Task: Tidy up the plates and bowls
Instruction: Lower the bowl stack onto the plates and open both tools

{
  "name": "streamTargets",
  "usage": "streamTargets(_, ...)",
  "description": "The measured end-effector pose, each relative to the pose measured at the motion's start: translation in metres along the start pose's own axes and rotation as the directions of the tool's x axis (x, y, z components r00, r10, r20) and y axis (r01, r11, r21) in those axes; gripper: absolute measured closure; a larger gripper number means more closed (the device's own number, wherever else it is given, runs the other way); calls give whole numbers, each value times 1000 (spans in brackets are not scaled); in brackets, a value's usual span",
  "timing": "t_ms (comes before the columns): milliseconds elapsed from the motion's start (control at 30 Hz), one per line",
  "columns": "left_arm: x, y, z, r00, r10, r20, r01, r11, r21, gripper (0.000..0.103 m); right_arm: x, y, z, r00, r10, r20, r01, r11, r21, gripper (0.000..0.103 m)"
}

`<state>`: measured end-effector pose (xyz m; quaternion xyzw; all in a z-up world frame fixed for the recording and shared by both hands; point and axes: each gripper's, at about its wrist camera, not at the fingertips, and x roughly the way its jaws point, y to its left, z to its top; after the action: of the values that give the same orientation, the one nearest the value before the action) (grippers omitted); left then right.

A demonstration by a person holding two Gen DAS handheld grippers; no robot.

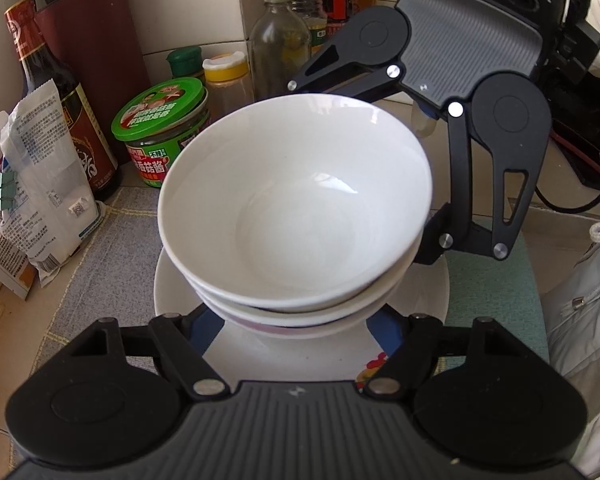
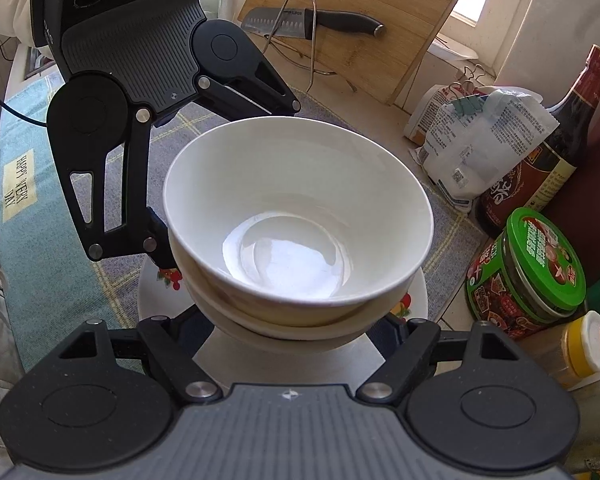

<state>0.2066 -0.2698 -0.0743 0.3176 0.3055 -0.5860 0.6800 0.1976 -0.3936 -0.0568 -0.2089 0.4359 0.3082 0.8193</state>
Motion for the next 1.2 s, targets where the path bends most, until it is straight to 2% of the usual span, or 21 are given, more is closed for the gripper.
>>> streamTargets(700, 7, 2, -2, 1000, -14, -6, 14, 1000, -14, 26, 8, -2, -2, 1000, 6, -11, -6, 1000, 27, 18)
streamTargets(800, 5, 1, -4, 1000, -6, 14, 7, 1000, -21, 22, 8, -1, -2, 1000, 6, -6, -6, 999, 33, 17)
streamTargets(833, 4, 1, -5, 1000, 4, 19, -3, 1000, -28, 20, 7, 0, -3, 1000, 4, 3, -5, 999, 34, 10)
streamTargets(867, 3, 1, -6, 1000, 10, 24, -10, 999, -36, 12, 5, 0, -3, 1000, -5, 24, 4, 999, 37, 0)
streamTargets(967, -2, 2, -8, 999, 21, 29, -19, 997, -71, 6, -1, 0, 0, 999, 3, 50, -5, 999, 49, 0)
streamTargets(1067, -8, -3, -12, 999, 39, 32, -36, 995, -97, 6, -1, 1, 0, 999, -7, 45, 5, 999, 41, 0)
streamTargets(1200, -24, -13, -19, 989, 132, 62, -124, 984, -128, 5, -4, 6, -3, 999, -17, 34, 15, 999, 50, 0)
